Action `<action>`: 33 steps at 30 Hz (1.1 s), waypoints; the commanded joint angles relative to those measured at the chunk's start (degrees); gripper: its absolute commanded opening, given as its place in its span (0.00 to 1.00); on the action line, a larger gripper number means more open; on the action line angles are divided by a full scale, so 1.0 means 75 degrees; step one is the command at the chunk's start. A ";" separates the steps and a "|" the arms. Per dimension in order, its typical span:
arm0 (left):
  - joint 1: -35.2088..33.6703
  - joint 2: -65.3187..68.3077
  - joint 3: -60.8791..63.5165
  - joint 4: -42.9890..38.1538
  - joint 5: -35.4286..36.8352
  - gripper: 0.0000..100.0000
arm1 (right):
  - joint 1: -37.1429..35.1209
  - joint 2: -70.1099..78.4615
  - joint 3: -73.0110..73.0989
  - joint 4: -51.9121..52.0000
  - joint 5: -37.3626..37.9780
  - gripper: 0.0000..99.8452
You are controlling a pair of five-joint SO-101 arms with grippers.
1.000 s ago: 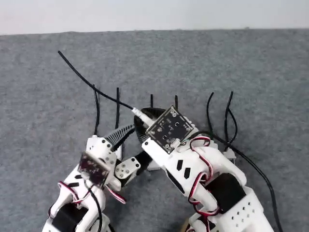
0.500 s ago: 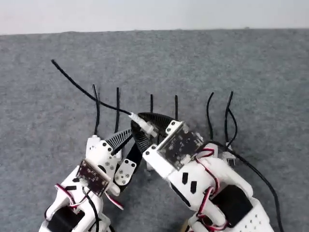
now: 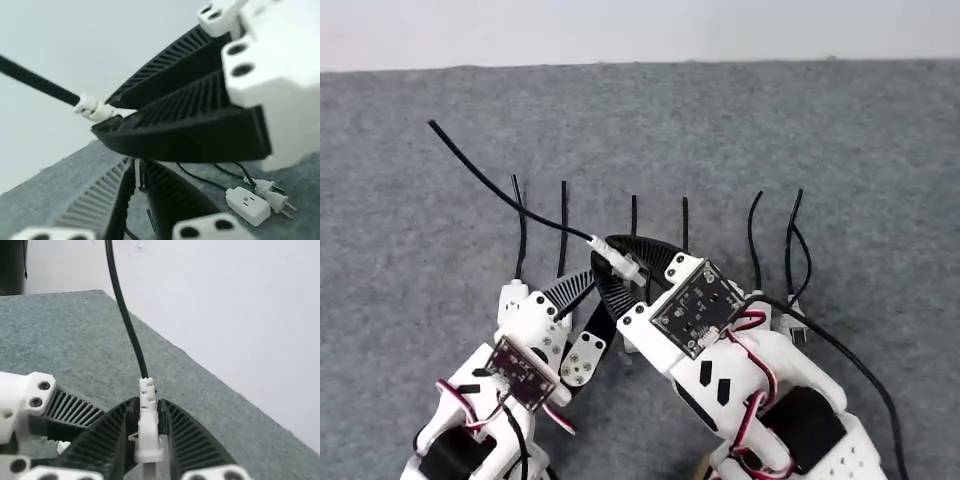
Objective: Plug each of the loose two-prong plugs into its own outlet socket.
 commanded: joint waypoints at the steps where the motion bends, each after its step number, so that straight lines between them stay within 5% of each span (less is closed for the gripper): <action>1: -0.0117 -0.0129 -0.0299 -0.0035 -0.0164 0.01 | -0.0064 -0.0111 -0.0059 -0.0064 -0.0047 0.01; 33: -0.1254 -0.0117 -0.0850 0.0258 -0.0105 0.01 | -0.0381 -0.0041 0.0117 -0.0064 -0.0035 0.01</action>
